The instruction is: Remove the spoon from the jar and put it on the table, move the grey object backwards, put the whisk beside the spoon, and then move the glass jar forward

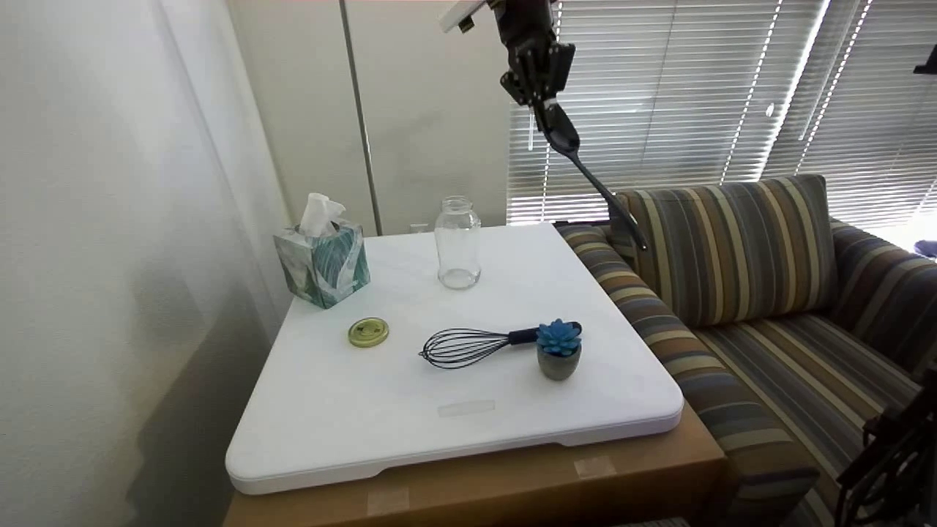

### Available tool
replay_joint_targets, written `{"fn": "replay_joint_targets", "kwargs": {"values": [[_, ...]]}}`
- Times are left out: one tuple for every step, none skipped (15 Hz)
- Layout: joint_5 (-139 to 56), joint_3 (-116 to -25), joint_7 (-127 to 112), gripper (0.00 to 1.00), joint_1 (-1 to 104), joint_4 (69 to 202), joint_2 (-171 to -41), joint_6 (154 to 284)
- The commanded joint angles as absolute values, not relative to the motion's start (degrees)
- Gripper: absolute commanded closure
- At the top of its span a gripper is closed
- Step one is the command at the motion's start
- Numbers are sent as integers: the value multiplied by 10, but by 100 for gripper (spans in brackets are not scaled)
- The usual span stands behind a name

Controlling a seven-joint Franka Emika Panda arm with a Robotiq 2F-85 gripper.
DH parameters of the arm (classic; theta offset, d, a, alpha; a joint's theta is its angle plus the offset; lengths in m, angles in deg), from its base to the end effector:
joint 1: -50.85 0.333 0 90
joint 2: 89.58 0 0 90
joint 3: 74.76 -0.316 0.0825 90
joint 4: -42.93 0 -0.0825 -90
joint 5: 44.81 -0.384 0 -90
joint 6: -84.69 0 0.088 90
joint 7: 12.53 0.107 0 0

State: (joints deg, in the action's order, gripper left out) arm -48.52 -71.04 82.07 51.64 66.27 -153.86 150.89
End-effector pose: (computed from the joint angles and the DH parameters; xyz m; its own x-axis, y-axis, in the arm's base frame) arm 0.7436 -0.0003 0.3628 -0.0863 -0.9960 0.0230 -0.9272 0.0888 0.3638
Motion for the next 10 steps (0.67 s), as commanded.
{"fn": "replay_joint_targets", "kwargs": {"values": [[-517, -719, 902, 98, 494, 685, -1548, 1481], [-523, -718, 930, 98, 489, 687, -1554, 1480], [-530, -718, 957, 98, 483, 690, -1559, 1482], [-536, -717, 987, 98, 478, 689, -1566, 1491], [-540, -726, 1017, 98, 468, 639, -1601, 1482], [-535, -720, 1048, 98, 468, 634, -1610, 1497], [-536, -711, 1060, 98, 471, 670, -1592, 1529], [-514, -700, 1064, 98, 483, 665, -1597, 1539], [-504, -697, 1059, 98, 488, 669, -1601, 1547], [-496, -694, 1051, 98, 493, 672, -1602, 1553]]}}
